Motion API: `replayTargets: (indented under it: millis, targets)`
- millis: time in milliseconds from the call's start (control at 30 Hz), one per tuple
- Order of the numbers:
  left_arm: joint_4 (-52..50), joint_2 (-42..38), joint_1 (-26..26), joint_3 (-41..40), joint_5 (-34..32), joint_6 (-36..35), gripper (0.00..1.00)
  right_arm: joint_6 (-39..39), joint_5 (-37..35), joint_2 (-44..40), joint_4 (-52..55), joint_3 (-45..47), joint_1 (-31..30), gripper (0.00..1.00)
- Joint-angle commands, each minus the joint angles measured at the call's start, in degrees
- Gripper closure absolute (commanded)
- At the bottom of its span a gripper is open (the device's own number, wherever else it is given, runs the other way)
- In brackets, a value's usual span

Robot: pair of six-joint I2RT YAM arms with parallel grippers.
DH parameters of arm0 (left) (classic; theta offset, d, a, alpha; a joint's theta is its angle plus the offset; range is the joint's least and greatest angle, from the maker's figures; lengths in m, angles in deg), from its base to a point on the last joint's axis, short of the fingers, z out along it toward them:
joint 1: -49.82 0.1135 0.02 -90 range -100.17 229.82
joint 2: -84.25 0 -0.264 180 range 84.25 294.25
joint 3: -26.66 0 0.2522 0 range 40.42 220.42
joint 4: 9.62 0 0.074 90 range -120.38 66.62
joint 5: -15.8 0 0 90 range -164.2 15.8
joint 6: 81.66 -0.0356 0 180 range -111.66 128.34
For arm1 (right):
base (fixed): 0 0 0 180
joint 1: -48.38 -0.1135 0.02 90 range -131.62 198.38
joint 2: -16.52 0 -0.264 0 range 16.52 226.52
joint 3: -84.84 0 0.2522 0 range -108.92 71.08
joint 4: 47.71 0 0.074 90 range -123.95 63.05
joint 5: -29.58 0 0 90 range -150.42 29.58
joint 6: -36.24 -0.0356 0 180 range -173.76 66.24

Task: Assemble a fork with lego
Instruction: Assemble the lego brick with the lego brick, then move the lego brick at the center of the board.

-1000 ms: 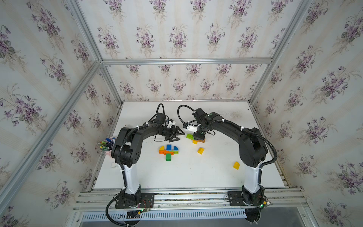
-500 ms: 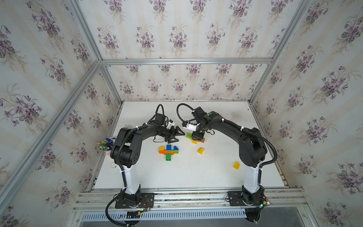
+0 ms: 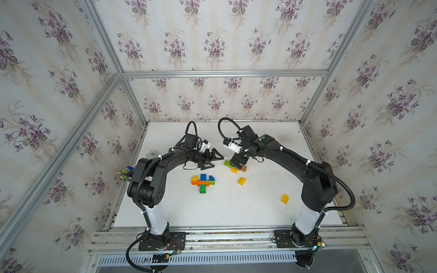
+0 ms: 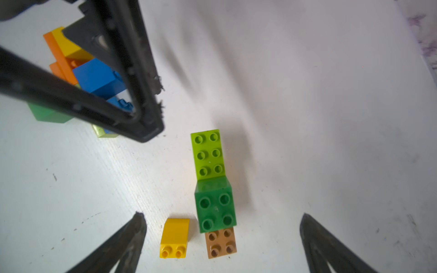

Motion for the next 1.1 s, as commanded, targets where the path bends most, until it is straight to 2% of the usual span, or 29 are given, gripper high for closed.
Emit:
replayTargets:
  millis: [0, 100, 200, 300, 433, 567, 733, 867, 1067]
  targets:
    - [-1.68, -1.64, -0.30, -0.24, -1.36, -2.53, 0.00, -10.91, -7.31, -3.72, -7.60, 2.09, 0.06, 0.00]
    - [-3.90, -3.13, -1.52, 0.07, -2.26, -4.77, 0.00, -18.64, -14.26, -6.91, -10.65, 3.76, 0.71, 0.00]
    - [-5.17, -4.67, -2.88, 0.30, -3.17, -6.23, 0.00, -24.55, -9.05, -9.63, -9.31, 4.06, 2.66, 0.00]
    - [-6.42, -4.98, -4.30, 0.83, -0.59, -7.60, 0.00, -28.91, -4.79, -13.49, -10.35, 7.07, 3.97, 0.00]
    - [-11.57, -5.18, -6.85, 2.35, -3.51, -10.47, 0.00, -35.41, 6.28, -19.34, -13.64, 13.62, 12.11, 0.00]
    - [-9.53, -7.15, -6.86, 0.45, -5.31, -8.84, 0.00, -38.83, 1.72, -24.57, -14.13, 19.29, 14.19, 0.00]
    - [-9.15, -7.66, -6.86, 0.57, -7.39, -8.54, 0.00, -44.41, 1.80, -27.61, -9.95, 23.09, 16.68, 0.00]
    - [-7.68, -6.84, -6.69, 0.76, -6.22, -8.29, 0.00, -46.35, 1.82, -23.55, -0.40, 21.91, 20.84, 0.00]
    - [-5.17, -3.35, -5.04, 1.43, -1.21, -7.24, 0.00, -51.79, -3.14, -25.77, -0.66, 28.01, 21.96, 0.00]
